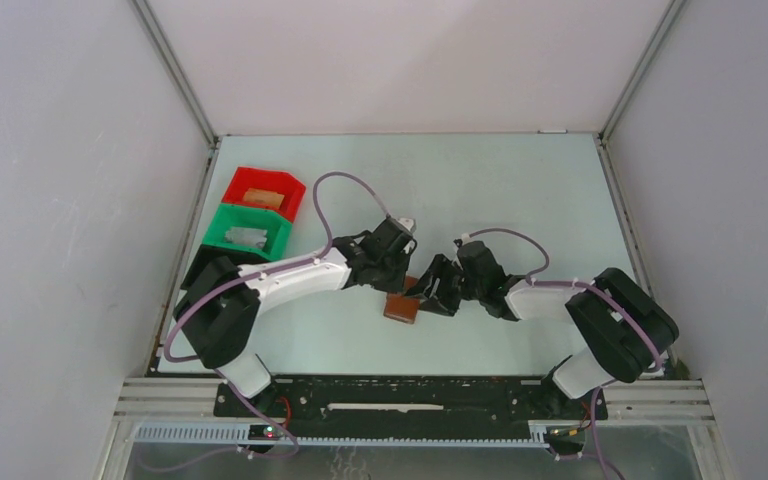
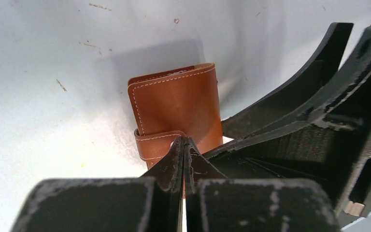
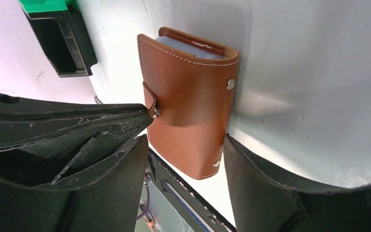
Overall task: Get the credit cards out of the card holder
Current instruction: Open the card holder at the center of the board.
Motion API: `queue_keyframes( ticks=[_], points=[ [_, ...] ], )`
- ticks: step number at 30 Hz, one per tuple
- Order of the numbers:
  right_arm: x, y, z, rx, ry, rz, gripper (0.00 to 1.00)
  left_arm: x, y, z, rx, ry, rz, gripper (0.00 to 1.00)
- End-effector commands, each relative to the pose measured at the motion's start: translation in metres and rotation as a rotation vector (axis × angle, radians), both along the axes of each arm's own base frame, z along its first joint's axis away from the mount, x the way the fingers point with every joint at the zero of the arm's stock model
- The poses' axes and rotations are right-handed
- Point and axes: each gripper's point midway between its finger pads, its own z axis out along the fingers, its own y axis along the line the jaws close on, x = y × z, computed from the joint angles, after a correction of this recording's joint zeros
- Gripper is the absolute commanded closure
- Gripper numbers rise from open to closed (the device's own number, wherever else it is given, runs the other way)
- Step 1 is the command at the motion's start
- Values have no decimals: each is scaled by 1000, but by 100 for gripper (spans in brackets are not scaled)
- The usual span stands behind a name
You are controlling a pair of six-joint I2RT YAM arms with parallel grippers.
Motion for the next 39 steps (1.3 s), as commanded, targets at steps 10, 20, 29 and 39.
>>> queue_keyframes(
  ticks=[10,20,29,39],
  points=[
    [8,5,-18,-53,-10,-31,37,-5,-11,13,-172,33,11,100],
    [8,-6,-39,-116,41,-80,100,-3,1,7,-183,45,39,100],
    [8,-27,-42,-183,25,-112,100,6,31,16,-121,-3,76,100],
    [10,-24,-41,-161,31,-111,100,-9,10,9,45,-45,2,49]
  ],
)
